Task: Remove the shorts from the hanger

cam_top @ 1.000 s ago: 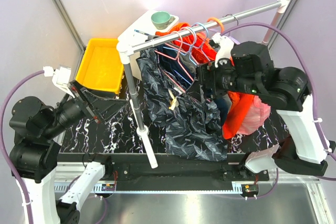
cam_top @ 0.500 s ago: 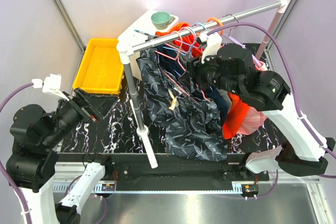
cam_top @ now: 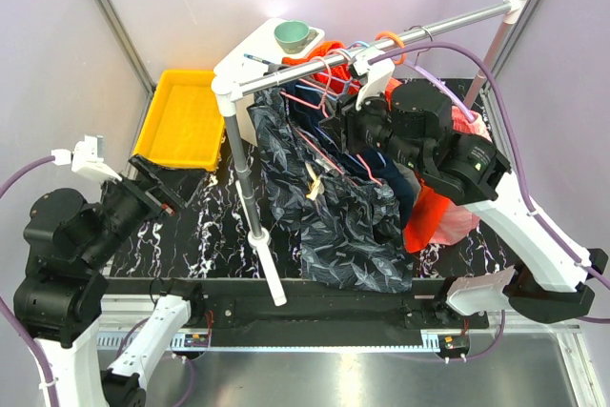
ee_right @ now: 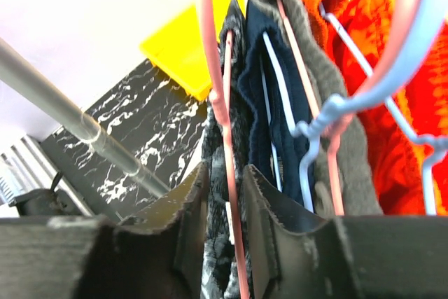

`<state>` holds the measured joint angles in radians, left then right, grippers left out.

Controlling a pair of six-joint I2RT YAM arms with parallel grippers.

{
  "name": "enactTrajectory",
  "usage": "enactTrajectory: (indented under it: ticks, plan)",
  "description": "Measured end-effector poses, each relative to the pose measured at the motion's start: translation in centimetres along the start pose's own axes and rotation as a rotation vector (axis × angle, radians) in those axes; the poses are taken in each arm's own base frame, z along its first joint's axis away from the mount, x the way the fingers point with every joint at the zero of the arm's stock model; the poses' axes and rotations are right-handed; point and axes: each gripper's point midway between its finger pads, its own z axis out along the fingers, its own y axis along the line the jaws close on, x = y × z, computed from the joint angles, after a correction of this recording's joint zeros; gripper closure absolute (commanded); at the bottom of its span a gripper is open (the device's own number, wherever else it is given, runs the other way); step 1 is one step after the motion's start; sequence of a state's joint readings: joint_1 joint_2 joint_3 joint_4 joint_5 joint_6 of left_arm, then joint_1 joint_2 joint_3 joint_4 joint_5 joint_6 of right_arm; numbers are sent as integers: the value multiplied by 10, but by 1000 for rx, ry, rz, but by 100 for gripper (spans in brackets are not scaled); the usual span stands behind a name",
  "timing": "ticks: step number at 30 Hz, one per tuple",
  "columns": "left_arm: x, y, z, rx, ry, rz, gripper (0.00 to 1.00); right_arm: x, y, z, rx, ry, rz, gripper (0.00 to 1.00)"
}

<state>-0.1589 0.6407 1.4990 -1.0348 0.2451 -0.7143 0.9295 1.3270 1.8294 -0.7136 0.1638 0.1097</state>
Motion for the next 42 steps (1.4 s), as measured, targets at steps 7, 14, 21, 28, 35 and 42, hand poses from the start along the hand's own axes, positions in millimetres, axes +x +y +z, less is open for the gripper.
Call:
enactTrajectory:
  ticks: [7,14,21,28,35,42]
  plan:
    - [11,14,9,-63,45,-76,6,8,-2,13,3,-8,-36,74]
    - [11,17,15,-82,52,-101,7,14,-7,21,25,-10,-74,94]
    - [15,20,19,-96,67,-143,8,11,-6,22,16,-23,-94,100]
    - [20,26,31,-125,99,-169,7,6,-2,22,-5,-30,-105,100]
    - [20,28,38,-140,115,-199,5,-14,8,12,-54,-78,-91,100]
    - [17,27,52,-144,126,-235,7,-27,20,-7,-128,-117,-57,100]
